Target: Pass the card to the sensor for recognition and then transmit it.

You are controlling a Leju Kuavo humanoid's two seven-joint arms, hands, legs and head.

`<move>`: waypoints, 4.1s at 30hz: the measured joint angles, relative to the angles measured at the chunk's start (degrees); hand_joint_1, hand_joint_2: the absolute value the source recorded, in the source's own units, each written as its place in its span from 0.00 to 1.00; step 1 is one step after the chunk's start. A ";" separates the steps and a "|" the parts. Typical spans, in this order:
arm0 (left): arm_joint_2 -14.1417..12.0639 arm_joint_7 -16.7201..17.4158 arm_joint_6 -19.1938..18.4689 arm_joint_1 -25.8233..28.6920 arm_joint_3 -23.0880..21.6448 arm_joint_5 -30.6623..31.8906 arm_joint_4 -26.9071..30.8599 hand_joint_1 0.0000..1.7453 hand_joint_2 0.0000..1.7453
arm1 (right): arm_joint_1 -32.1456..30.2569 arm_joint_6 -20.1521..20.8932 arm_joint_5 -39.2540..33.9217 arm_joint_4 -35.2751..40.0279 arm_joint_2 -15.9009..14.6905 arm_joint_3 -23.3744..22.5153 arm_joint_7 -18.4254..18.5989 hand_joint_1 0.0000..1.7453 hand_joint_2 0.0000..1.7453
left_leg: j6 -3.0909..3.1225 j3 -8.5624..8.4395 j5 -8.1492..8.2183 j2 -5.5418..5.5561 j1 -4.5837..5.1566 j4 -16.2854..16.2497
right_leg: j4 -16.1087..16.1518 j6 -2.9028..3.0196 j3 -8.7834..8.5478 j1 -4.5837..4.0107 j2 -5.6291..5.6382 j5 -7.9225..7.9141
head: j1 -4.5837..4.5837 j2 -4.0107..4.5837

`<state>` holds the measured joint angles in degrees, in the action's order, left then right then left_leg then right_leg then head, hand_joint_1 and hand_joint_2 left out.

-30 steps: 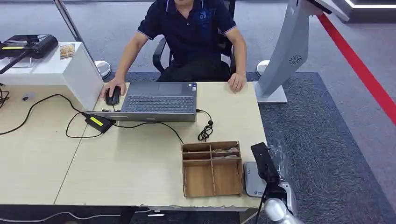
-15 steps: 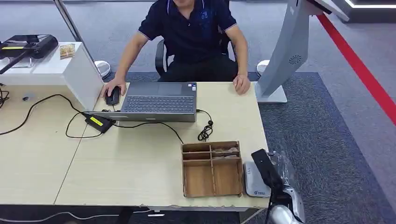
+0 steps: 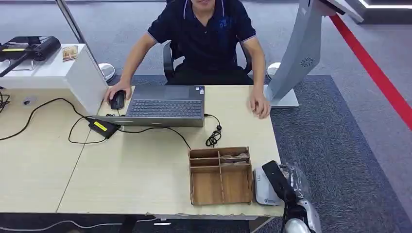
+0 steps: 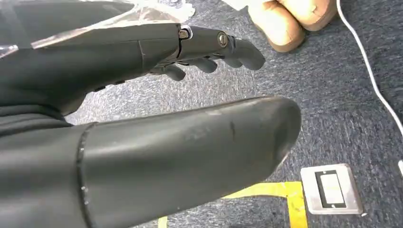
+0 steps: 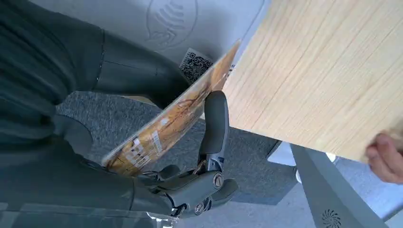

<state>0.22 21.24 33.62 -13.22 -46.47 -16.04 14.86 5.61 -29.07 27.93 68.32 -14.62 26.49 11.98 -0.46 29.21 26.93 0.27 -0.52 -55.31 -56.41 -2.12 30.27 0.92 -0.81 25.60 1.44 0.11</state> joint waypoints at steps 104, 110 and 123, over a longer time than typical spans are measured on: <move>1.38 1.60 -2.01 -2.49 -1.92 3.98 0.02 0.00 0.00 | 12.44 -3.39 2.60 4.26 8.59 3.37 -3.06 1.00 1.00 | -0.02 0.03 0.01 -0.01 -0.01 0.00 | -0.03 0.00 0.05 -0.01 0.01 0.01 | 0.00 -0.02; 1.40 0.90 -1.71 -2.29 -1.92 3.72 0.02 0.00 0.00 | 11.82 -3.96 2.84 4.48 7.59 3.37 -2.47 1.00 1.00 | -0.02 0.03 0.01 -0.01 -0.01 -0.01 | -0.02 0.00 0.04 -0.01 0.01 0.01 | -0.02 -0.02; 1.49 0.87 -1.62 -1.87 -1.92 3.54 0.02 0.00 0.00 | 10.62 -4.37 3.60 5.88 5.79 2.99 -2.19 0.00 1.00 | -0.02 -0.02 0.01 -0.03 -0.01 0.00 | -0.03 0.00 0.02 -0.01 0.03 0.00 | 0.00 -0.02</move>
<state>1.70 22.12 32.00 -15.08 -48.39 -12.50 14.88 16.23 -33.44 31.54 74.20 -8.83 29.49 9.79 -0.47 29.19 26.94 0.24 -0.53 -55.31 -56.44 -2.12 30.29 0.90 -0.78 25.60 1.44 0.09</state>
